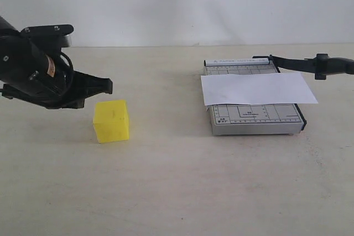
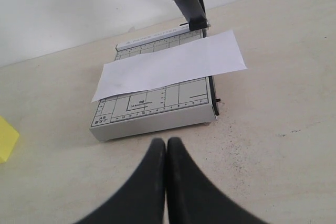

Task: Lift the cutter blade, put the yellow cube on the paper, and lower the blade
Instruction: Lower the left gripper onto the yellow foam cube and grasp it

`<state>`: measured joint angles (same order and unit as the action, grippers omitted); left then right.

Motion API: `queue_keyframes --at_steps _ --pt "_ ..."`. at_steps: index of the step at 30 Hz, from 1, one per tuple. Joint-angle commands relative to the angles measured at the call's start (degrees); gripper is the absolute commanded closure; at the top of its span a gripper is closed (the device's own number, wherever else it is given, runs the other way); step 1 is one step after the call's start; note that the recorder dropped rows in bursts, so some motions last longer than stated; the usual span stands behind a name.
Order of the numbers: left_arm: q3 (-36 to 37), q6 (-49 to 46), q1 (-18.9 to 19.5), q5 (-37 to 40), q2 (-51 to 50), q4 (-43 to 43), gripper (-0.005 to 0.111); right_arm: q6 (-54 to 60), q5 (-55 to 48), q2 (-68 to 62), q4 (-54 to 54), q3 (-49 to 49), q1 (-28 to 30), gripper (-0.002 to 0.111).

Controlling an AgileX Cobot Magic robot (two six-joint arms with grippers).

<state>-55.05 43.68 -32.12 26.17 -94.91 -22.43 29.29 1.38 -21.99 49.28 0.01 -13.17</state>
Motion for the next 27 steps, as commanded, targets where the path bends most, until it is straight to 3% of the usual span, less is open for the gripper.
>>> queue_keyframes --at_steps 1,4,5,7,10,12,27 --pt "-0.29 6.55 -0.82 -3.86 0.27 -3.32 0.102 0.14 -0.77 0.07 -0.53 -0.01 -0.07 0.108" --pt "-0.29 6.24 -2.11 -8.30 0.19 -1.27 0.101 0.14 -0.98 0.07 -0.53 -0.01 -0.07 0.108" --pt "-0.29 6.24 -2.96 -9.73 0.19 -0.89 0.093 0.14 -0.98 0.07 -0.53 -0.01 -0.07 0.108" --pt "-0.29 6.00 -3.52 -9.84 0.19 -0.88 0.071 0.14 -0.98 0.07 -0.53 -0.01 -0.07 0.108" --pt "-0.29 6.00 -3.62 -10.01 0.19 -0.88 0.018 0.14 -0.98 0.07 -0.53 -0.01 -0.07 0.108" --pt "-0.29 7.29 -3.75 -10.55 0.19 -0.68 0.004 0.14 -0.98 0.07 -0.53 -0.01 -0.07 0.108" --pt "-0.29 7.82 -3.75 -11.68 -9.02 -0.92 0.015 -0.89 -1.38 0.07 -0.40 -0.01 -0.07 0.108"
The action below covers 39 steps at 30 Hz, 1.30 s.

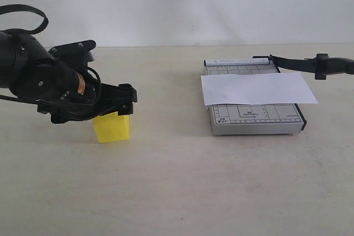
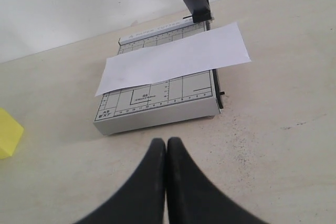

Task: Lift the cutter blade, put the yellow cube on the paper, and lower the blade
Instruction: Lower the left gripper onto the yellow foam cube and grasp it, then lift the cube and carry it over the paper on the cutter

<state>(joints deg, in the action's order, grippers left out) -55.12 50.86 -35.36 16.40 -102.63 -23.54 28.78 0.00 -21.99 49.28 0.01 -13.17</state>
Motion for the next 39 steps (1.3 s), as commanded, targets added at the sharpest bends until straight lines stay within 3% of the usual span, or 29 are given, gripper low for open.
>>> queue_keyframes --at_steps 1,6,12,15,20,30,36,39 --pt "-0.22 0.64 -0.50 -3.46 -1.77 0.19 0.015 -0.38 0.00 0.07 -0.40 -0.01 -0.07 0.108" --pt "-0.22 0.64 -0.50 -4.98 -4.29 0.19 0.015 -0.38 0.00 0.07 -0.40 -0.01 -0.07 0.108" --pt "-0.22 0.64 -0.50 1.36 -6.03 0.19 0.020 -0.38 0.00 0.07 -0.40 -0.01 -0.07 0.108" --pt "-0.22 0.64 -0.50 2.93 -6.03 -0.77 0.042 -0.38 0.00 0.07 -0.40 -0.01 -0.07 0.108" --pt "-0.22 0.64 -0.50 3.61 -4.58 -0.91 0.101 -0.38 0.00 0.07 -0.40 -0.01 -0.07 0.108" --pt "-0.22 -1.73 -0.74 3.06 2.67 -2.45 0.102 -0.38 0.00 0.07 -0.40 -0.01 -0.07 0.108" --pt "-1.04 -24.54 -2.91 3.41 7.77 11.00 0.102 -0.38 0.00 0.07 -0.40 -0.01 -0.07 0.108" --pt "-5.39 -41.35 -3.54 7.40 7.59 26.29 0.102 -0.38 0.00 0.07 -0.40 -0.01 -0.07 0.108"
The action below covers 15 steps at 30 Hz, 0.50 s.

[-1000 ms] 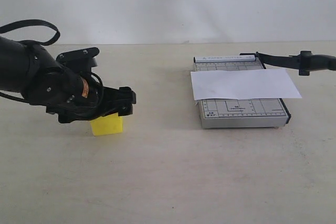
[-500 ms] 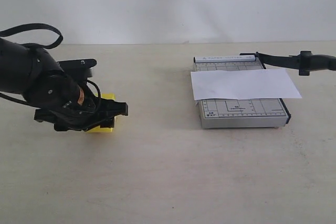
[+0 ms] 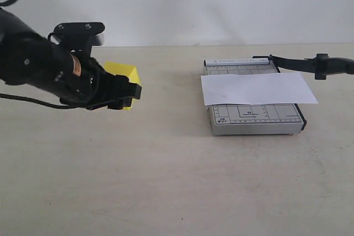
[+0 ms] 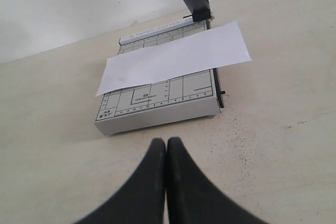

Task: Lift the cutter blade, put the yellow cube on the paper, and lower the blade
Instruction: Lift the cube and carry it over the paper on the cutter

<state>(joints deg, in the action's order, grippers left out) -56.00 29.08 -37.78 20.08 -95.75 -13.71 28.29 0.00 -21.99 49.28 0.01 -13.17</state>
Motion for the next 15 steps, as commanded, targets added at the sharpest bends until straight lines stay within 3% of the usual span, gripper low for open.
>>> queue_keyframes --at_steps 1,5,13,14,15 --pt "-7.26 -25.85 -1.13 5.59 -0.03 21.77 0.102 0.11 0.00 0.07 -0.40 -0.01 -0.07 0.108" --pt "-24.73 -45.63 -1.13 13.82 -7.73 36.09 0.102 0.11 0.00 0.07 -0.40 -0.01 -0.07 0.108" --pt "-64.32 -47.10 -3.03 35.41 -33.77 36.40 0.102 0.11 0.00 0.07 -0.40 -0.01 -0.07 0.108" --pt "-72.10 -47.07 -3.85 38.60 -38.91 35.67 0.102 0.11 0.00 0.07 -0.40 -0.01 -0.07 0.108" --pt "-74.78 -47.07 -4.12 39.85 -40.79 35.03 0.102 0.11 0.00 0.07 -0.40 -0.01 -0.07 0.108"
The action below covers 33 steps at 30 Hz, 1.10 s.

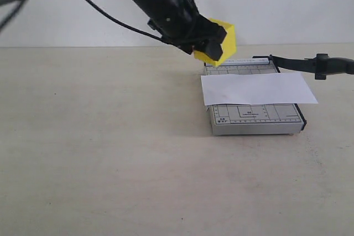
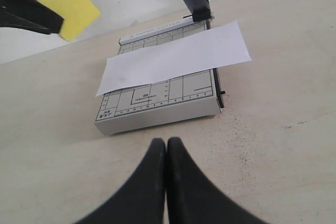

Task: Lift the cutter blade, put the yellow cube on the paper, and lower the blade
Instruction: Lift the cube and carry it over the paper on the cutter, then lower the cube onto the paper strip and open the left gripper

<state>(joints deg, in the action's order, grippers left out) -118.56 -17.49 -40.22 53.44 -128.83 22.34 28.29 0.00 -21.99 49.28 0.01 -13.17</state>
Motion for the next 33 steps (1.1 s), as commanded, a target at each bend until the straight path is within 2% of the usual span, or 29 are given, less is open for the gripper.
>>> queue_keyframes --at_steps 1,5,12,23,26,31,33 --pt "-17.83 -0.50 -2.29 8.03 -11.74 -1.67 0.102 0.11 0.00 0.07 -0.40 -0.01 -0.07 0.108" --pt "-25.89 -0.50 -2.70 8.97 -19.10 -3.25 0.102 0.12 -0.43 0.07 -0.40 -0.01 -0.07 0.108" --pt "-26.28 -0.80 -2.91 8.16 -23.38 -4.11 0.102 0.12 -0.74 0.07 -0.62 -0.01 -0.07 0.108" --pt "-26.28 -0.98 -2.91 9.18 -23.83 -4.11 0.100 0.12 -0.74 0.07 -0.62 -0.01 -0.07 0.108" --pt "-26.28 -0.98 -2.91 9.80 -23.83 -4.00 0.086 0.12 -0.74 0.07 -0.62 -0.01 -0.07 0.108" --pt "-26.28 -0.11 -2.91 9.80 -23.83 -2.14 0.043 0.12 -0.74 0.07 -0.52 -0.01 -0.07 0.108" --pt "-26.28 -0.10 -2.91 9.80 -23.83 -1.74 0.032 0.12 -0.74 0.07 -0.38 -0.01 -0.07 0.108"
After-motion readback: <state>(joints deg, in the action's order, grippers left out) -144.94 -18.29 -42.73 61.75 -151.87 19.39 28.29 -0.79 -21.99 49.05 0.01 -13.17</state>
